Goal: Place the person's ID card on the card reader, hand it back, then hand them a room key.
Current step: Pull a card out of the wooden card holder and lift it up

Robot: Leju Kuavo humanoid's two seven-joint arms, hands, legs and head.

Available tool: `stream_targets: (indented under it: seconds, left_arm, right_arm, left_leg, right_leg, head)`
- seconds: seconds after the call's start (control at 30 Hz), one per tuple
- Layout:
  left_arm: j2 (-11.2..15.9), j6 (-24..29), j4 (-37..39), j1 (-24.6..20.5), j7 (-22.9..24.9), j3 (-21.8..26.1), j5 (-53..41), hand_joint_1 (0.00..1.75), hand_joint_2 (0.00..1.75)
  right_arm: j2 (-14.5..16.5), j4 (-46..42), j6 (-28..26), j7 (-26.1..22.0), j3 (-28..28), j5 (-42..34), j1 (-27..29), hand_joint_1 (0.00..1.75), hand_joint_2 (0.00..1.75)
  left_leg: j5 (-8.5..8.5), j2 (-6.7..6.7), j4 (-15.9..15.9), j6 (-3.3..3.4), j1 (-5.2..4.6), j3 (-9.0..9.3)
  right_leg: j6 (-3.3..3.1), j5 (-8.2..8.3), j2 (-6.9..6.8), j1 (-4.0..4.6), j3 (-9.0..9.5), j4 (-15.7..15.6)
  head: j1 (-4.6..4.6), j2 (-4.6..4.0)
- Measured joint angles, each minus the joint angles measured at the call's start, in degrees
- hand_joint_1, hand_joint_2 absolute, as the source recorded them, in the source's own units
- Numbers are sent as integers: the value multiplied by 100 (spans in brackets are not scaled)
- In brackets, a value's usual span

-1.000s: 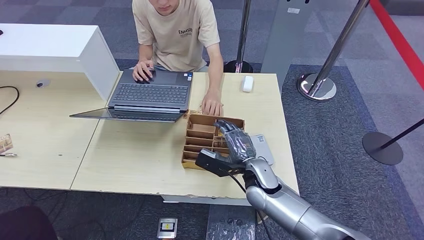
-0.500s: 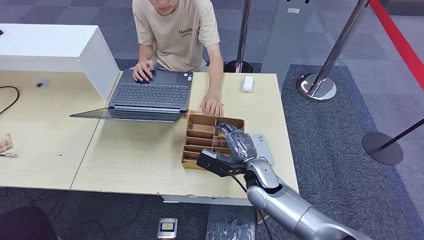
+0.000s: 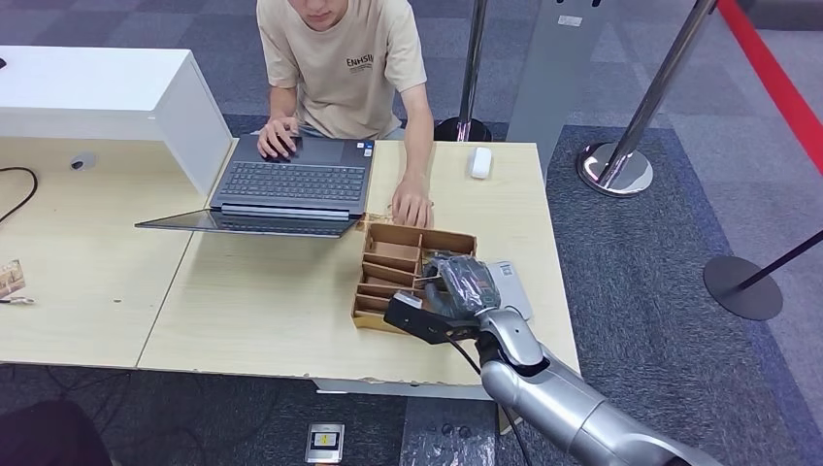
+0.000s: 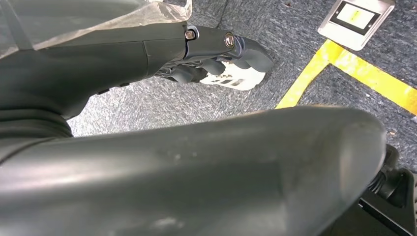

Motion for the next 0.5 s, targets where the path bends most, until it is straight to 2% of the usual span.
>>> stream_targets:
  seconds: [0.1, 0.33, 0.5]
  left_arm:
    - [0, -4, 0, -7, 0, 1, 8, 0, 0]
    - [0, -17, 0, -20, 0, 5, 14, 0, 0]
    - [-1, -17, 0, -23, 0, 20, 14, 0, 0]
  right_arm:
    - [3, 1, 1, -7, 1, 8, -9, 164, 175]
    - [7, 5, 3, -49, 10, 15, -14, 161, 175]
    - [8, 31, -38, -84, 13, -13, -15, 167, 175]
  left_leg:
    - [0, 0, 0, 0, 0, 0]
    - [0, 0, 0, 0, 0, 1]
    - [0, 0, 0, 0, 0, 1]
  right_leg:
    - [0, 0, 0, 0, 0, 0]
    - [0, 0, 0, 0, 1, 0]
    - [0, 0, 0, 0, 1, 0]
  head:
    - [-1, 0]
    - [-1, 0]
    - [0, 0]
